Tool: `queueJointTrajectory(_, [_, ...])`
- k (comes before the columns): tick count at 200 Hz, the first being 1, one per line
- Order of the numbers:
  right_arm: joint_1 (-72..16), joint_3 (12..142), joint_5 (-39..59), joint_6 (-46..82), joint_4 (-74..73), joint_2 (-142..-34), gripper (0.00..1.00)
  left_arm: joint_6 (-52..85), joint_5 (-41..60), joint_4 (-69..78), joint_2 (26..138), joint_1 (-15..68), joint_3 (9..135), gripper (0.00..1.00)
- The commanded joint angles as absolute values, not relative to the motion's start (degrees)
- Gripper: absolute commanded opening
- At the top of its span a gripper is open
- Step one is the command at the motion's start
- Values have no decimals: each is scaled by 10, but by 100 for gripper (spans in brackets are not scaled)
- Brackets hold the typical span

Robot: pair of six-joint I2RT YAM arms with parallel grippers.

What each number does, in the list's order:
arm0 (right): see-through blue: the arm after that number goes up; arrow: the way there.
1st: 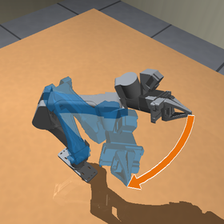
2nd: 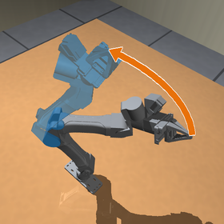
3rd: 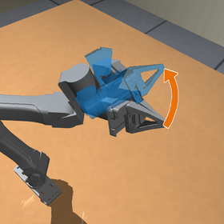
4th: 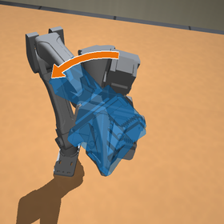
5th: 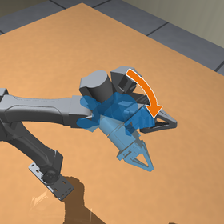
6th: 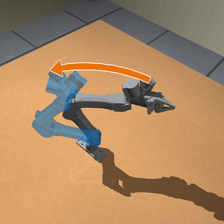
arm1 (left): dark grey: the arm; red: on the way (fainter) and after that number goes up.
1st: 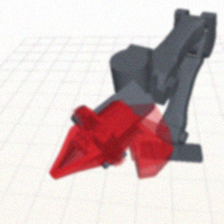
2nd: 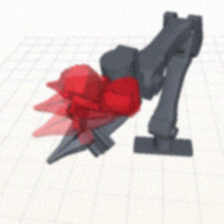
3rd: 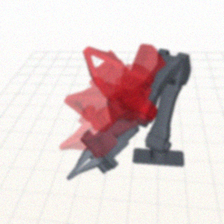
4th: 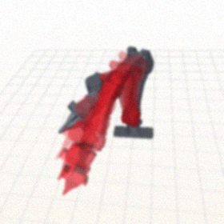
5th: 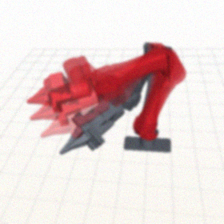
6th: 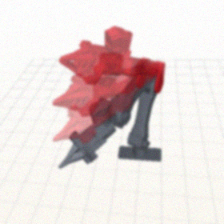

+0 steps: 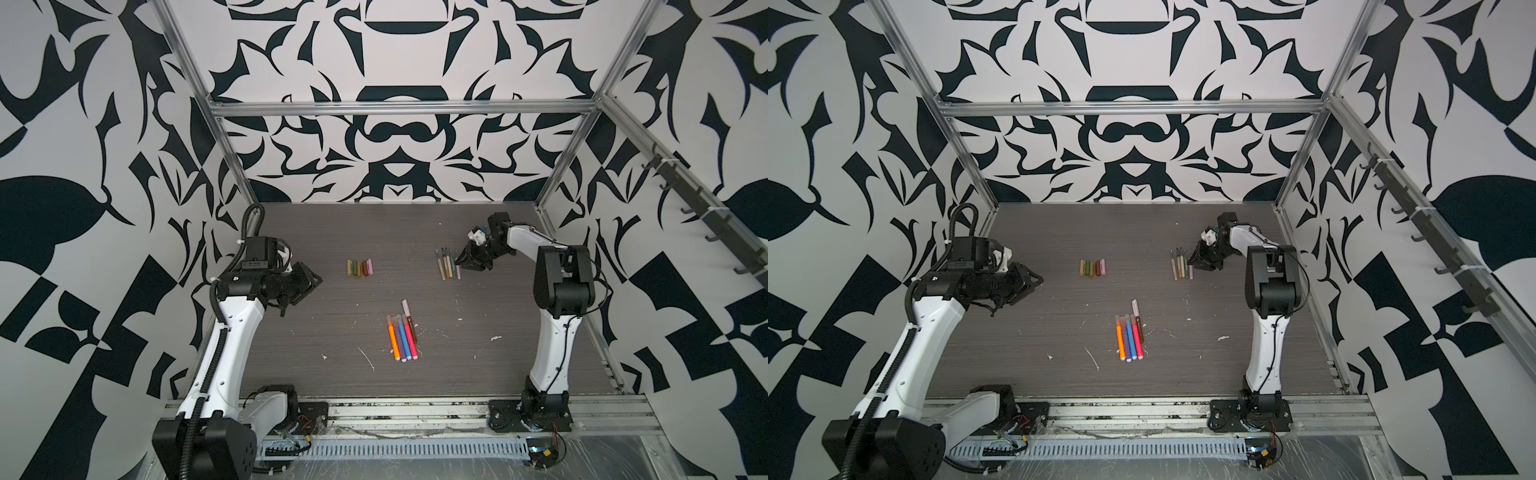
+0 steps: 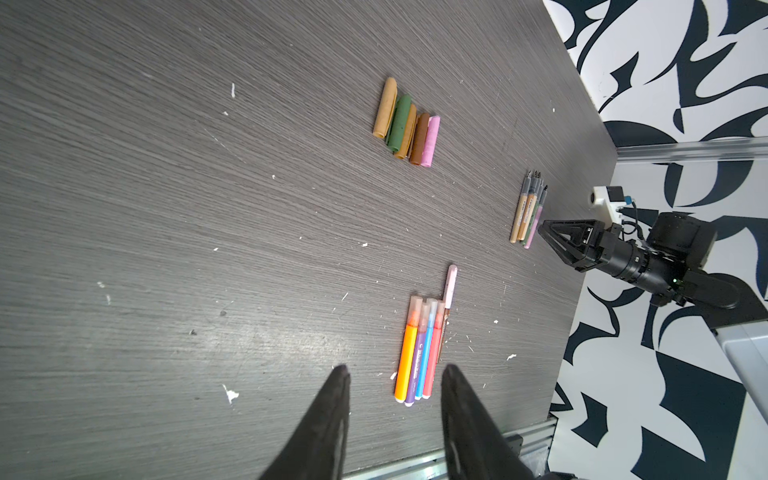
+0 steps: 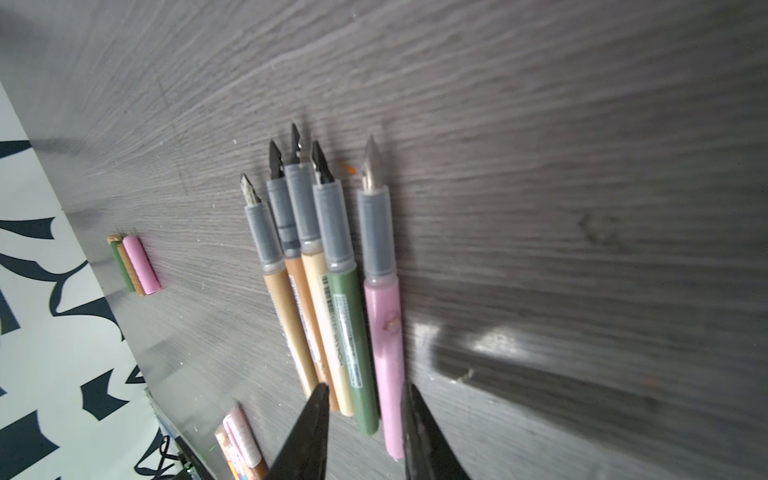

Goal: Open the pen caps

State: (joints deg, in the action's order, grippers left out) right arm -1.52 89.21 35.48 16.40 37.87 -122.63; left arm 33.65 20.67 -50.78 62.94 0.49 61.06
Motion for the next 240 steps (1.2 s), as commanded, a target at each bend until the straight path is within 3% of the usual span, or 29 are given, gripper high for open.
queueJointTrajectory(1, [-13, 909, 371, 174, 375, -1221, 32, 338, 212, -523, 617, 5, 621, 40])
queueJointTrajectory(90, [-13, 899, 366, 182, 358, -1205, 32, 330, 212, -528, 620, 5, 631, 40])
queueJointTrajectory(153, [10, 909, 311, 202, 360, -1188, 32, 328, 217, -531, 621, 5, 632, 40])
queueJointTrajectory(240, [11, 893, 377, 217, 360, -1227, 31, 324, 216, -535, 617, 5, 629, 40])
